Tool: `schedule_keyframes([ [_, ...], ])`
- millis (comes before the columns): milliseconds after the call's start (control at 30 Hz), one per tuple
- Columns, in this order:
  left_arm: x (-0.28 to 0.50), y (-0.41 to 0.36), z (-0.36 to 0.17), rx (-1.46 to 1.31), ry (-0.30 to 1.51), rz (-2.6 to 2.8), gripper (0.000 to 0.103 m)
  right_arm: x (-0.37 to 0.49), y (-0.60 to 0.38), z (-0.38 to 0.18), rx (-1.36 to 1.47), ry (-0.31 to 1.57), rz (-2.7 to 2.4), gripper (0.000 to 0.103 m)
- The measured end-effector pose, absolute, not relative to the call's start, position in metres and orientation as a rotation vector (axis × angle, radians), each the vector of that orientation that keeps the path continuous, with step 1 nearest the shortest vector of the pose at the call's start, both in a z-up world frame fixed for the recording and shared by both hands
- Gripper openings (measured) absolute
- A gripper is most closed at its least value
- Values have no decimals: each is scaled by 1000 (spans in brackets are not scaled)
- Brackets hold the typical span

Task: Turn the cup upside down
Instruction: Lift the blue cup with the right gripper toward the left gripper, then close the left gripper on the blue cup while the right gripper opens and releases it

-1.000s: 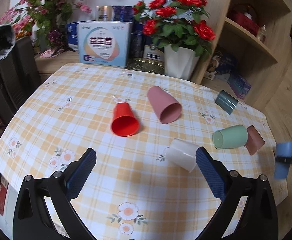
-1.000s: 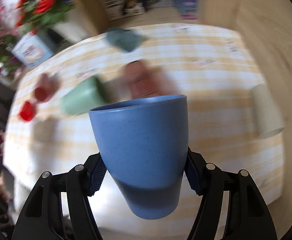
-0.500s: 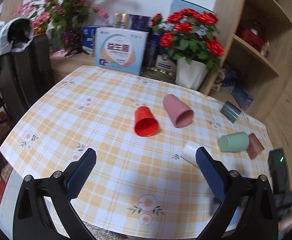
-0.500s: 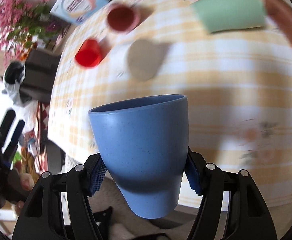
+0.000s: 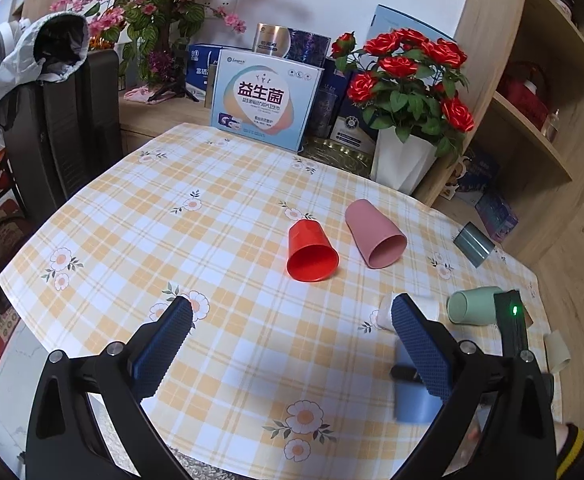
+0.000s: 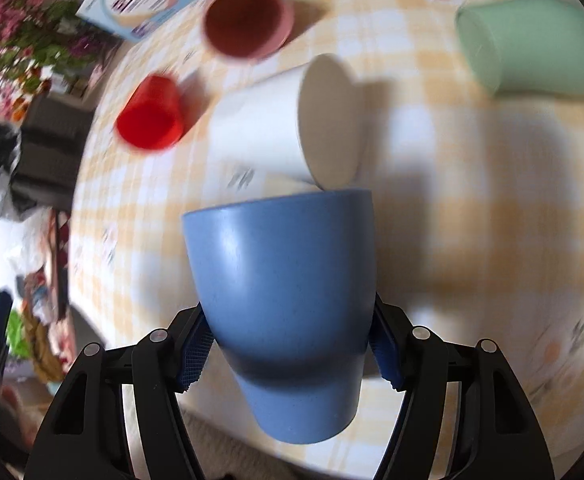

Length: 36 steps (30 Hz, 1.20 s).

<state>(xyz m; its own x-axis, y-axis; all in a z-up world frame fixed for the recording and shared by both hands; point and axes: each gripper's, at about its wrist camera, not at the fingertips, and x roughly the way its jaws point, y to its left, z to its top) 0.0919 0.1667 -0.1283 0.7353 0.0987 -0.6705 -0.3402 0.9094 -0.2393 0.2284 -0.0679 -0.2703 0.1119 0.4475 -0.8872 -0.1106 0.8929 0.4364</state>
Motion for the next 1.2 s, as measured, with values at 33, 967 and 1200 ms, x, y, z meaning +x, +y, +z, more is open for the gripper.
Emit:
schedule_keyframes([
  [33, 92, 167, -129, -363, 711, 245, 97, 235, -73, -271, 312, 1397, 399, 65],
  [967, 96, 155, -137, -345, 760, 188, 97, 223, -82, -244, 319, 1237, 421, 89],
  [1200, 102, 128, -138, -311, 791, 102, 97, 205, -119, -191, 276, 1000, 438, 89],
])
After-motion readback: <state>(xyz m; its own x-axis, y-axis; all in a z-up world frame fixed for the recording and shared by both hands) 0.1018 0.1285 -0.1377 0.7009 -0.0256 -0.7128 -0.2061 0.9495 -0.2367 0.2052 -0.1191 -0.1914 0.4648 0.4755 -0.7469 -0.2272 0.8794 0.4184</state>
